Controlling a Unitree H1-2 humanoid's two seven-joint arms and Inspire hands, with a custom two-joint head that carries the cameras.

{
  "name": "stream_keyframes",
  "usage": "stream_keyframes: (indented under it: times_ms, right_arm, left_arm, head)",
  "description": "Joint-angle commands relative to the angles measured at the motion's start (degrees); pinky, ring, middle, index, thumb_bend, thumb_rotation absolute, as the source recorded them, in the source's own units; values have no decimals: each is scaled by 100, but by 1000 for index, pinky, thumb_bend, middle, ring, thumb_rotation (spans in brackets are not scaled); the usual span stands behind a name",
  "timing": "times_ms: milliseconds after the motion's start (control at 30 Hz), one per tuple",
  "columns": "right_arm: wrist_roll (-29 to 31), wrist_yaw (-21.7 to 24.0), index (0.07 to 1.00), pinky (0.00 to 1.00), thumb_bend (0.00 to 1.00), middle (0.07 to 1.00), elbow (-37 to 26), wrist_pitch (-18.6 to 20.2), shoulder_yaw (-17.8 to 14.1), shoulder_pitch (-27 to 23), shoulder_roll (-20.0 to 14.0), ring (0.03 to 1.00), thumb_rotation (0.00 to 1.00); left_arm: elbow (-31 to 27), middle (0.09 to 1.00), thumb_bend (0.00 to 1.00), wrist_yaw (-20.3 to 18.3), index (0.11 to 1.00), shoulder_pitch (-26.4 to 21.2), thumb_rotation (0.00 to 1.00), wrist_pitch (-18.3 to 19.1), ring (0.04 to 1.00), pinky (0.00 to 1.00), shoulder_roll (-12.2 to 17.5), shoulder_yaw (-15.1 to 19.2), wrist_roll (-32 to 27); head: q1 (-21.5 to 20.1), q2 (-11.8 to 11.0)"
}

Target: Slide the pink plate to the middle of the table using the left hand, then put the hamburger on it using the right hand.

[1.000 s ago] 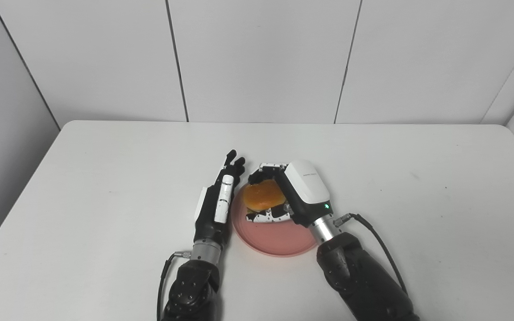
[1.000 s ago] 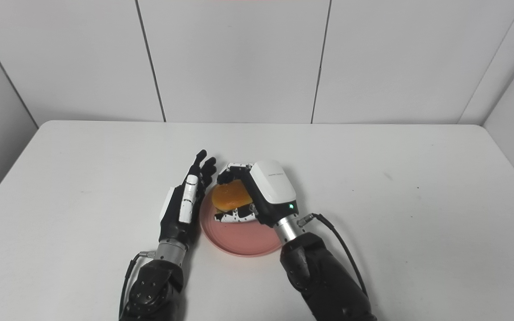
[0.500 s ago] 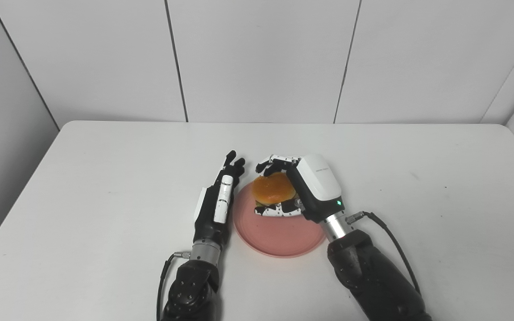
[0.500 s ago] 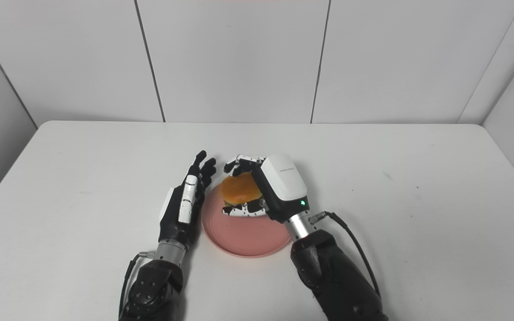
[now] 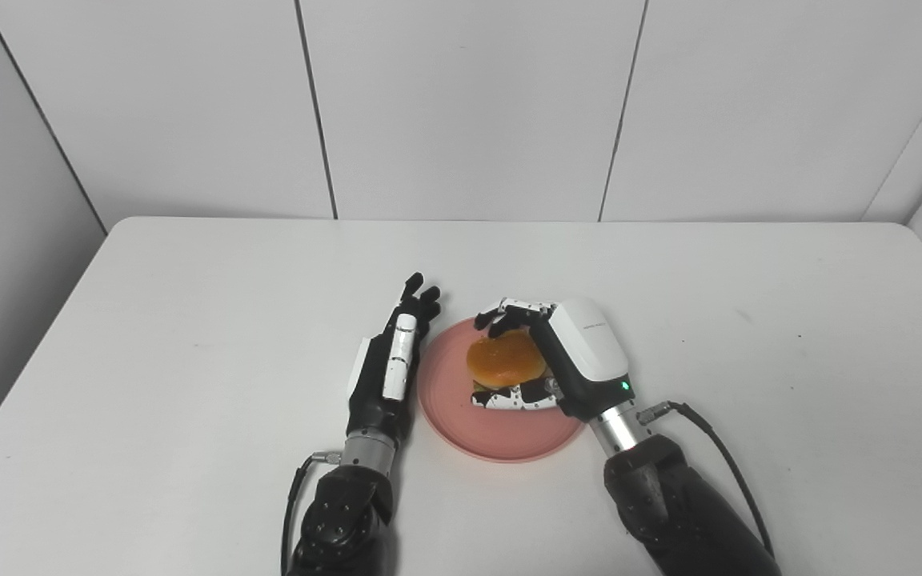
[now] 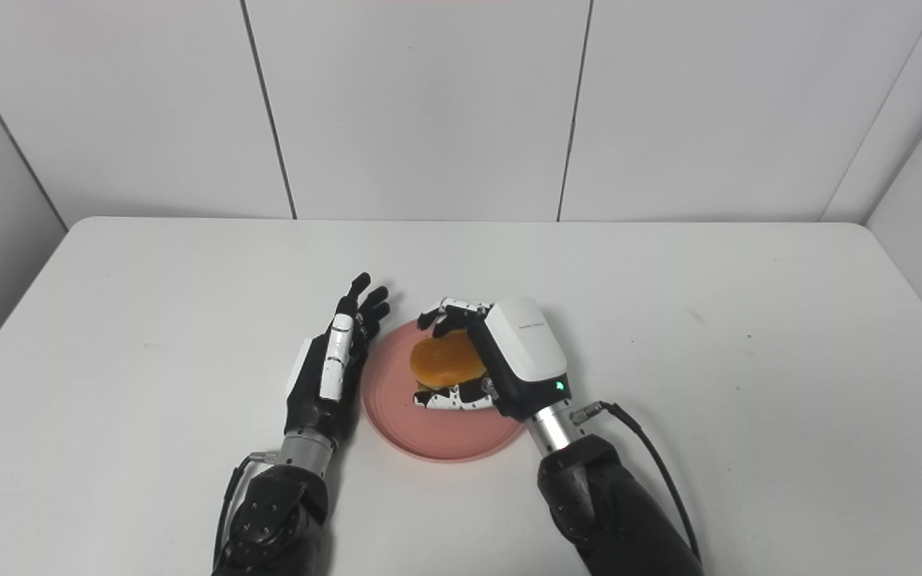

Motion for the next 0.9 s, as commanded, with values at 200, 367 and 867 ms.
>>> stream_keyframes:
  times_ms: [200, 367, 867]
  right_arm:
    - [-118, -275, 555, 351, 506, 468, 62, -238, 9, -13, 55, 387, 0]
    - [-79, -310, 548, 462, 509, 491, 112, -307, 19, 30, 44, 423, 0]
    - [-3, -157, 820, 723, 624, 851, -180, -312, 22, 333, -132, 818, 577]
  left_arm:
    - [175, 934, 632, -82, 954, 292, 1000, -12, 938, 997, 9, -11, -66]
    - [175, 929, 623, -51, 944, 289, 1000, -30, 934, 1000, -2, -16, -43]
    - [178, 924, 631, -23, 931, 281, 1000, -41, 927, 1000, -8, -23, -16]
  head:
    - [7, 7]
    - [7, -3]
    - [8, 28]
